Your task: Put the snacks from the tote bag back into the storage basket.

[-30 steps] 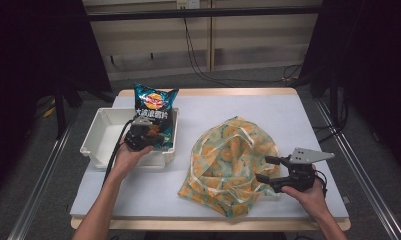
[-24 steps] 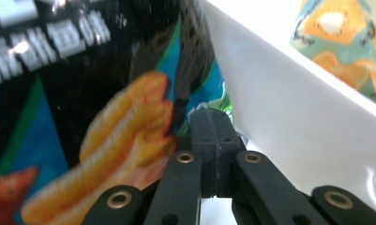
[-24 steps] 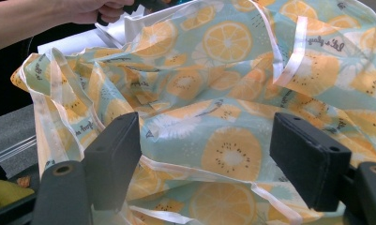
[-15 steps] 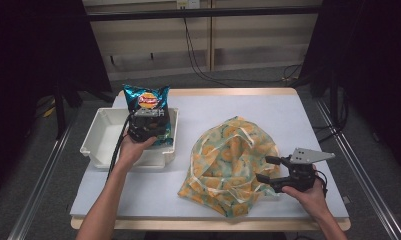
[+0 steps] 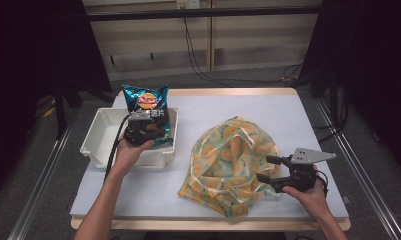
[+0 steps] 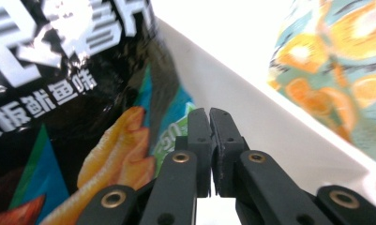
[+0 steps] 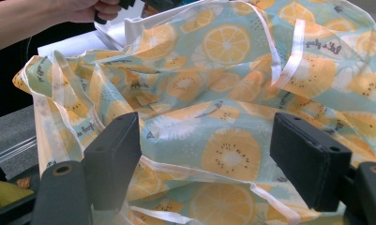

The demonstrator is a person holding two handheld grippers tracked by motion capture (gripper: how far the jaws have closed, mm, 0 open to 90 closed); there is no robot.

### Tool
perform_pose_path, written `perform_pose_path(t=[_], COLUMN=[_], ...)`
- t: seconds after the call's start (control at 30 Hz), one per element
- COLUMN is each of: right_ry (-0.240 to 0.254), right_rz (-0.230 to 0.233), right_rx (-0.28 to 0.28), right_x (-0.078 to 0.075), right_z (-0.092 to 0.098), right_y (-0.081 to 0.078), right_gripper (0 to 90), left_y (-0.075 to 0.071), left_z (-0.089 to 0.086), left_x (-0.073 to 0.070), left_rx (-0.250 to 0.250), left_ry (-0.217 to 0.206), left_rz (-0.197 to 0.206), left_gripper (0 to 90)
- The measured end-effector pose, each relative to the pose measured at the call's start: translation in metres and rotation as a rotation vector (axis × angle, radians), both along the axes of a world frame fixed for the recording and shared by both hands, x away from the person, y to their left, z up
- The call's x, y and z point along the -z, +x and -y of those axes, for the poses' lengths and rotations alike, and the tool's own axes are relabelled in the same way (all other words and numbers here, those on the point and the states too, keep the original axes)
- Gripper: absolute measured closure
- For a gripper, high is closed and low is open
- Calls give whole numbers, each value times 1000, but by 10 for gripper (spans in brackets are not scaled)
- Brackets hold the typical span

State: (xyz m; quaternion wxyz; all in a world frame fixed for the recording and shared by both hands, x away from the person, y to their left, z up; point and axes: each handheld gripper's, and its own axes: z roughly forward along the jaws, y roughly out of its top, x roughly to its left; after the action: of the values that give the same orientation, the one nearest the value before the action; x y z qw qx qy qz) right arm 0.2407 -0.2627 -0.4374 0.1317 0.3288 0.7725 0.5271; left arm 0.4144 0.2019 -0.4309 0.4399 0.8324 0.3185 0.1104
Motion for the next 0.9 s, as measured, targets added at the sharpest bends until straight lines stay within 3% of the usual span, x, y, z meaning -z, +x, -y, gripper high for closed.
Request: perform_pose_path(t=[0.1, 0.17, 0.33, 0.43, 0.53, 0.63, 0.7, 0.8, 0.9], right_ry=[3, 2, 6, 6, 8, 9, 10, 12, 8], right_rz=[-1, 1, 3, 8, 9, 12, 13, 16, 15], right_rx=[4, 3, 13, 16, 19, 22, 32, 36, 42], right_x=[0, 0, -1, -1, -2, -3, -4, -5, -6], right_z=[0, 0, 1, 1, 2, 3, 4, 5, 6], right_y=[-1, -1, -2, -2, -3, -3, -4, -5, -7], right_gripper=[246, 246, 246, 246, 246, 246, 246, 247, 246], left_y=[-8, -15, -34, -43, -54, -63, -69, -79, -87], left_z=[-4, -7, -10, -11, -14, -16, -18, -22, -27], left_x=[-5, -8, -15, -17, -19, -20, -20, -20, -18], left_rx=[4, 10, 9, -6, -20, -20, -12, -12, -27], left_ry=[-11, -43, -65, -65, -92, -71, -84, -66, -80], left_rz=[25, 24, 82, 106, 118, 143, 146, 154, 161], left_gripper=[812, 775, 648, 490, 401, 309, 248, 200, 167])
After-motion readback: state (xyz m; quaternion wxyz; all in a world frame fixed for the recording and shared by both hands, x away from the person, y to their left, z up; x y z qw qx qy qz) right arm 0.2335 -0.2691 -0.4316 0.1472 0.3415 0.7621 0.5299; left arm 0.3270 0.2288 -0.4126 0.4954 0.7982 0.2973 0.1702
